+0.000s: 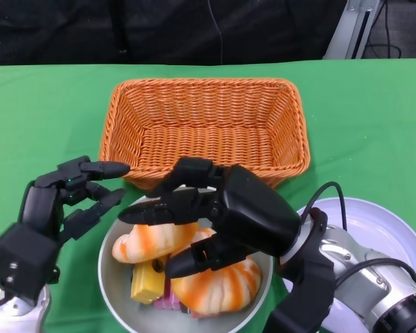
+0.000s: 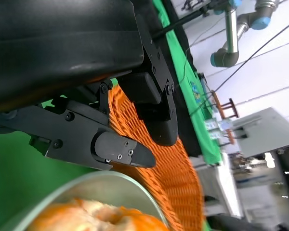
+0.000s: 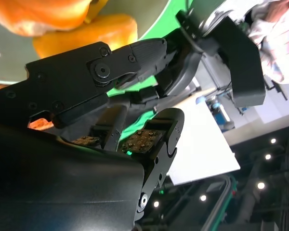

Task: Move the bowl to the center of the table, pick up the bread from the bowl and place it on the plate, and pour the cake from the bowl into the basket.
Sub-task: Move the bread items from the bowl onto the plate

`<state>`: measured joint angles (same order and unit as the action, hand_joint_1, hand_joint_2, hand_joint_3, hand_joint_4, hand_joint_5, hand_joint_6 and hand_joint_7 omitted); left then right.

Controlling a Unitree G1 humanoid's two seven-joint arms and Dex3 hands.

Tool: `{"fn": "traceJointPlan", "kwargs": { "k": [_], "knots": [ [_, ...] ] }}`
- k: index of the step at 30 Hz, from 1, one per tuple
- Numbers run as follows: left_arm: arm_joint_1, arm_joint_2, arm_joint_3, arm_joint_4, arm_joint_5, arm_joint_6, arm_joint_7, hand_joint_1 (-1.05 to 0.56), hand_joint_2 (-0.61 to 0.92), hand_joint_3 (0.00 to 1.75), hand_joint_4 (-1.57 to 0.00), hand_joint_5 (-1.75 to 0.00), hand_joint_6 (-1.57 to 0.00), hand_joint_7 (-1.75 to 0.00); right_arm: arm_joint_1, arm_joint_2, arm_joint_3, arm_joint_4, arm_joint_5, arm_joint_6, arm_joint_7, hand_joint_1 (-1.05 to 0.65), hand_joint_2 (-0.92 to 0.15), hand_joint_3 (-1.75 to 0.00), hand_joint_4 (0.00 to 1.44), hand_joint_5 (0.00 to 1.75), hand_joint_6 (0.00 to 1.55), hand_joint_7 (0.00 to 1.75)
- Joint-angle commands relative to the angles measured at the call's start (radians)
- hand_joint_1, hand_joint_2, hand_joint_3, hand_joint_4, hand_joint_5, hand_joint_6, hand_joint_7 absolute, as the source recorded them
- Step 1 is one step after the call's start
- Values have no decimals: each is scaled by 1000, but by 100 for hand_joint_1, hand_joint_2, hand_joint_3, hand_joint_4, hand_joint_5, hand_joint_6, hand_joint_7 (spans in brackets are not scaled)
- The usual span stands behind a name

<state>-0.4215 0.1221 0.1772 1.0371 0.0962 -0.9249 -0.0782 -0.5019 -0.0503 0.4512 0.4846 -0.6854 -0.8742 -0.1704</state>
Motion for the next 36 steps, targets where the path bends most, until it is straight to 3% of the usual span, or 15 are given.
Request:
{"fn": "traceJointPlan", "kwargs": {
  "k": [1,6,10,12,17,19,20,22,24,28,36],
  "knots": [
    [-11,3,6,41,-15,-44,50,-45,89,0,-74,-117,-95,-33,-25,-21,4,2,-41,31,-29,-70,-85,0,59,66,69,0],
    [-30,-23,28,73,-124,-39,-41,-49,89,1,-77,-126,-98,-38,-26,-35,19,0,-67,83,-14,-70,-83,0,63,58,68,0],
    [-43,-41,41,74,-170,-19,-54,-46,92,4,-79,-139,-85,-76,-34,-46,31,4,-85,117,-16,-71,-83,0,62,54,67,0],
    [-49,-61,65,68,-240,0,-121,-42,92,6,-77,-142,-81,-85,-37,-54,39,1,-87,140,-2,-72,-84,-1,59,52,65,0],
    [-64,-92,114,56,-339,17,-188,-40,89,0,-82,-131,-92,-67,-50,-67,60,10,-103,171,-3,-72,-85,-1,59,45,63,0],
    [-70,-94,129,43,-362,-7,-203,-37,89,0,-79,-140,-94,-64,-52,-68,62,20,-97,175,-6,-71,-86,0,64,35,62,0],
    [-72,-95,134,39,-369,-16,-211,-33,91,2,-75,-148,-94,-64,-53,-68,63,25,-93,174,-7,-71,-86,0,67,28,62,0],
    [-83,-97,154,28,-389,-36,-210,-27,92,17,-71,-147,-94,-62,-56,-69,64,38,-94,169,-24,-71,-85,0,69,23,62,0],
    [-91,-92,164,22,-389,-56,-194,-24,92,29,-68,-140,-95,-58,-54,-72,66,38,-94,171,-24,-71,-85,0,70,18,62,0],
    [-98,-90,182,0,-386,-74,-167,-20,92,31,-75,-123,-98,-55,-43,-79,71,21,-90,176,-21,-72,-86,0,69,12,62,0],
    [-82,-110,166,-106,-307,-71,-31,-17,92,27,-81,-123,-101,-60,-21,-97,69,-21,-74,191,-4,-71,-85,0,70,9,62,0]
  ]
}}
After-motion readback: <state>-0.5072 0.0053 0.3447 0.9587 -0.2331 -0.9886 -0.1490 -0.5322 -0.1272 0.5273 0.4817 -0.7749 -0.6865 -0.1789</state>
